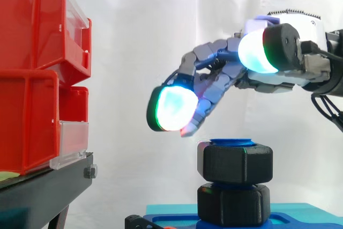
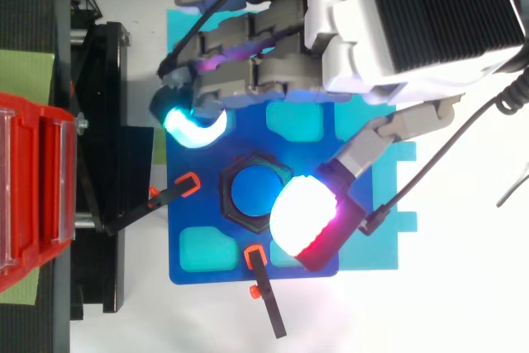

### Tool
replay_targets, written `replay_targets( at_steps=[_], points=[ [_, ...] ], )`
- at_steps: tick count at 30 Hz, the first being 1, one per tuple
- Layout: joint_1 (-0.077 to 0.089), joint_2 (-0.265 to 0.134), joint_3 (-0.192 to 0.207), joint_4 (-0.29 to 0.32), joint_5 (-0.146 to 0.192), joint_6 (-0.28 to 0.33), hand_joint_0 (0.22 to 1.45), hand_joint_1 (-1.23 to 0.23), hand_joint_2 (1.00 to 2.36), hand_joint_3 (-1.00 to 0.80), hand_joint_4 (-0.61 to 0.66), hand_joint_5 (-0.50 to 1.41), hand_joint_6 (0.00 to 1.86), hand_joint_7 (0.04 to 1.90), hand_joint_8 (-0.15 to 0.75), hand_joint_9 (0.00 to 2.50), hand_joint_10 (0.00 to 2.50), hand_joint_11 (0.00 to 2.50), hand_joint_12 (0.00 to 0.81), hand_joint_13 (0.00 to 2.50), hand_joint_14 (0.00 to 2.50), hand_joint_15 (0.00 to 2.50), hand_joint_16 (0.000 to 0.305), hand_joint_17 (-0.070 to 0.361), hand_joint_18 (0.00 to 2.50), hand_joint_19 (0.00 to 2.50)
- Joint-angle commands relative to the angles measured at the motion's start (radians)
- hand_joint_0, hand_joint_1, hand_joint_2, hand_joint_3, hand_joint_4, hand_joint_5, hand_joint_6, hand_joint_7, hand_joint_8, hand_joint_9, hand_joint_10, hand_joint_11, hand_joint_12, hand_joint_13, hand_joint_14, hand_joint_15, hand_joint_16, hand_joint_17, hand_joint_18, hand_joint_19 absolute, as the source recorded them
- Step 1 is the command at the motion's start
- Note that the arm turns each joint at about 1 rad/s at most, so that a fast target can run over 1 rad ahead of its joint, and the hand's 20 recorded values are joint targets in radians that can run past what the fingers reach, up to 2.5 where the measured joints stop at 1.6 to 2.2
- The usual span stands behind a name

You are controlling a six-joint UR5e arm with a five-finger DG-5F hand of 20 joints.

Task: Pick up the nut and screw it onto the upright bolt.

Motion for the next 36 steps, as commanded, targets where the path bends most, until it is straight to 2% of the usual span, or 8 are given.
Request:
replay_targets(
  at_steps=[1,3,6,11,22,34,36],
  points=[
    [0.011,0.0,0.002,-0.004,0.001,-0.002,0.5,-0.2,1.0,-0.5,0.24,-0.1,0.5,0.73,0.233,0.83,0.0,0.0,0.235,0.55,0.0,0.0,0.02,0.045,0.16,0.0],
    [0.026,0.0,0.002,-0.005,0.008,-0.008,0.5,-0.19,1.0,-0.5,0.24,-0.1,0.5,0.74,0.233,0.83,0.0,0.0,0.236,0.54,0.0,0.0,0.02,0.046,0.15,0.0],
    [0.034,0.0,0.002,-0.013,0.012,-0.01,0.5,-0.19,1.0,-0.5,0.24,-0.09,0.5,0.79,0.234,0.82,0.0,0.0,0.239,0.54,0.0,0.0,0.021,0.046,0.15,0.0],
    [0.045,0.0,0.002,-0.065,0.013,-0.011,0.5,-0.19,1.0,-0.5,0.24,-0.09,0.5,0.8,0.237,0.82,0.0,0.0,0.239,0.54,0.0,0.0,0.021,0.047,0.15,0.0],
    [0.045,0.0,0.001,-0.071,0.012,-0.007,0.5,-0.2,1.0,-0.5,0.26,-0.07,0.5,0.84,0.239,0.84,0.0,0.0,0.236,0.54,0.0,0.0,0.021,0.046,0.14,0.0],
    [0.038,-0.002,0.001,-0.073,0.013,-0.01,0.51,-0.22,1.0,-0.5,0.23,-0.04,0.5,1.11,0.257,0.89,0.0,0.0,0.225,0.57,0.0,0.0,0.018,0.041,0.18,0.0],
    [0.032,0.0,-0.013,-0.07,0.012,-0.01,0.52,-0.22,1.0,-0.5,0.22,-0.04,0.5,1.15,0.26,0.9,0.0,0.0,0.225,0.59,0.0,0.0,0.018,0.04,0.19,0.0]
  ],
)
